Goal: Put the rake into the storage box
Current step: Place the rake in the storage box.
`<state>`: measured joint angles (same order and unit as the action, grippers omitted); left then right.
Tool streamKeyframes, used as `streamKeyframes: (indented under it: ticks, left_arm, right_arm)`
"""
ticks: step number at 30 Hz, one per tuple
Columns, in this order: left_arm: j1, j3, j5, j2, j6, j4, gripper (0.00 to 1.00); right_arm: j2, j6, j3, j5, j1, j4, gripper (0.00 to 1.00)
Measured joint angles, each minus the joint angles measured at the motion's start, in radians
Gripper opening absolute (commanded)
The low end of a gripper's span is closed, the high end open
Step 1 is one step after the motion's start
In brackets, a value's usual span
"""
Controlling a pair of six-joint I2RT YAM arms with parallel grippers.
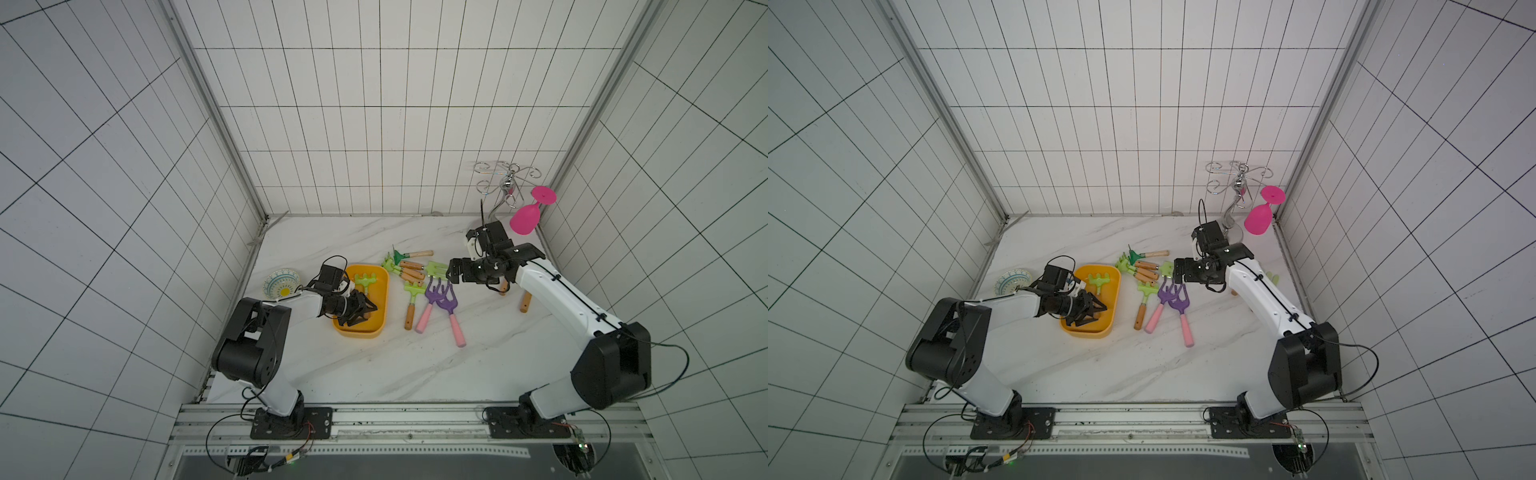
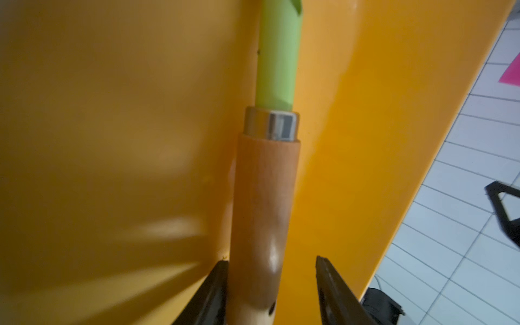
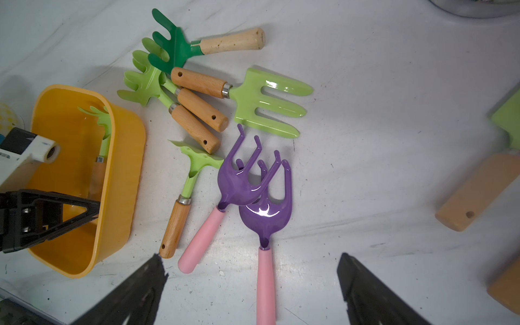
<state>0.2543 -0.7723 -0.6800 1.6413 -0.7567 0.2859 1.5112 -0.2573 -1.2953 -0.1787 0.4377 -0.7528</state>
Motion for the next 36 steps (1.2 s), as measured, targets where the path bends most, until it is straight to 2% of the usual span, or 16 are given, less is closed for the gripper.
streamKeyframes:
  ticks: [3, 8, 12, 15, 21, 31, 36]
  left_arm:
    - [0.004, -0.031, 0.079, -0.026, 0.013, 0.072, 0.62]
    - [0.057, -0.129, 0.232, -0.076, 0.046, 0.198, 0.61]
    - [0.153, -0.225, 0.344, -0.078, 0.087, 0.286, 0.52]
    - [0.201, -0.245, 0.378, -0.067, 0.106, 0.308, 0.43]
    - [0.206, -0.245, 0.411, 0.020, 0.119, 0.317, 0.37]
    - [0.205, -0.299, 0.504, 0.112, 0.132, 0.351, 0.36]
    - [0.211, -0.312, 0.571, 0.079, 0.131, 0.390, 0.47]
  right_arm:
    - [0.010, 0.003, 0.000, -0.002, 0.000, 0.000, 0.98]
    - [0.031, 0.004, 0.000, -0.008, 0.000, 0.000, 0.98]
    - [0.042, 0.004, 0.000, -0.016, 0.000, 0.000, 0.96]
    - [0.044, 0.003, 0.000, -0.019, 0.000, 0.000, 0.95]
    - [0.045, 0.003, 0.000, -0.021, 0.000, 0.000, 0.93]
    - [0.045, 0.001, 0.000, -0.024, 0.000, 0.000, 0.92]
    - [0.046, 0.001, 0.000, -0.024, 0.000, 0.000, 0.92]
